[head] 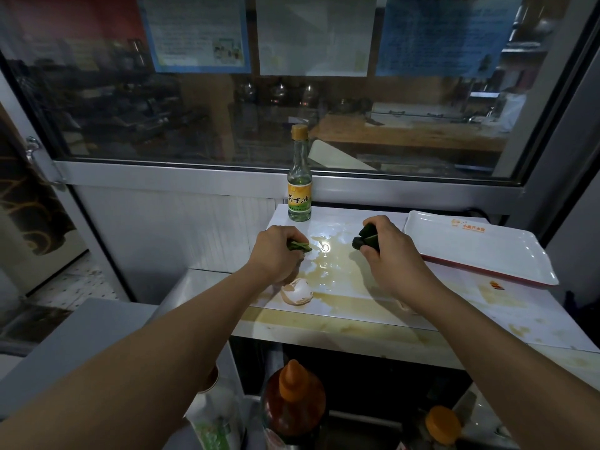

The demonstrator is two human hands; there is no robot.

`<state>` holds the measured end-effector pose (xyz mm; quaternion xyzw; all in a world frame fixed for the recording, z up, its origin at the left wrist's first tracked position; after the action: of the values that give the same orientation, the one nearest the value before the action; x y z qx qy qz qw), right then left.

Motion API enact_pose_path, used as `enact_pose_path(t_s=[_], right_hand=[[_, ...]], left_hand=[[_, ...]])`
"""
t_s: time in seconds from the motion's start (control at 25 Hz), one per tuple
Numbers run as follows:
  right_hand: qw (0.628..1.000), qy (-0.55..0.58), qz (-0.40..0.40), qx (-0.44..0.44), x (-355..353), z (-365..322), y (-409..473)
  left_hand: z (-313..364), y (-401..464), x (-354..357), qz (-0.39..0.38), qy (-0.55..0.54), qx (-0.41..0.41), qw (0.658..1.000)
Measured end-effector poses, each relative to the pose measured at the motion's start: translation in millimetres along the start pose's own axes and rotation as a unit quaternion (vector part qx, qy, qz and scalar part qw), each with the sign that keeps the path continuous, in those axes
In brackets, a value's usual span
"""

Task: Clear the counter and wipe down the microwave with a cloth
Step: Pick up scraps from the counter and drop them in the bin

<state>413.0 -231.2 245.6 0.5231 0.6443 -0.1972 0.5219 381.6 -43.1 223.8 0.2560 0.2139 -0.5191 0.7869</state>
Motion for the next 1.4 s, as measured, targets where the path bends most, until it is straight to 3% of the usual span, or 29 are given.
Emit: enact_pose_path(t_s=[0.68, 1.04, 1.4], right_hand=[[1.000, 0.010, 0.021, -0.010, -72.5, -1.2, -69.3], [0.994, -0.024, 0.056, 0.089, -93.0, -20.7, -163.5], [0.956, -0.090, 0.148, 0.236, -84.2, -88.8, -304.3]], left_hand=[[84.6, -91.2, -19.2, -0.006, -0.105, 0.027, 0.994], [100.5, -147.3, -15.9, -0.117, -0.135, 0.094, 0.979], [82.1, -234.8, -27.2, -0.296, -0.148, 0.200, 0.922]])
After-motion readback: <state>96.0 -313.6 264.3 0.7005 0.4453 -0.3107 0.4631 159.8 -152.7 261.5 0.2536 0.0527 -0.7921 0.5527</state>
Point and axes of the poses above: each hand's wrist, its own y-axis towards the middle knuckle, its own x-axis out of the palm, z = x × y, the point moved 1 cm from there along y, towards the middle knuckle, and after that the axes turned 12 degrees about -y, right-handed, at the moved point
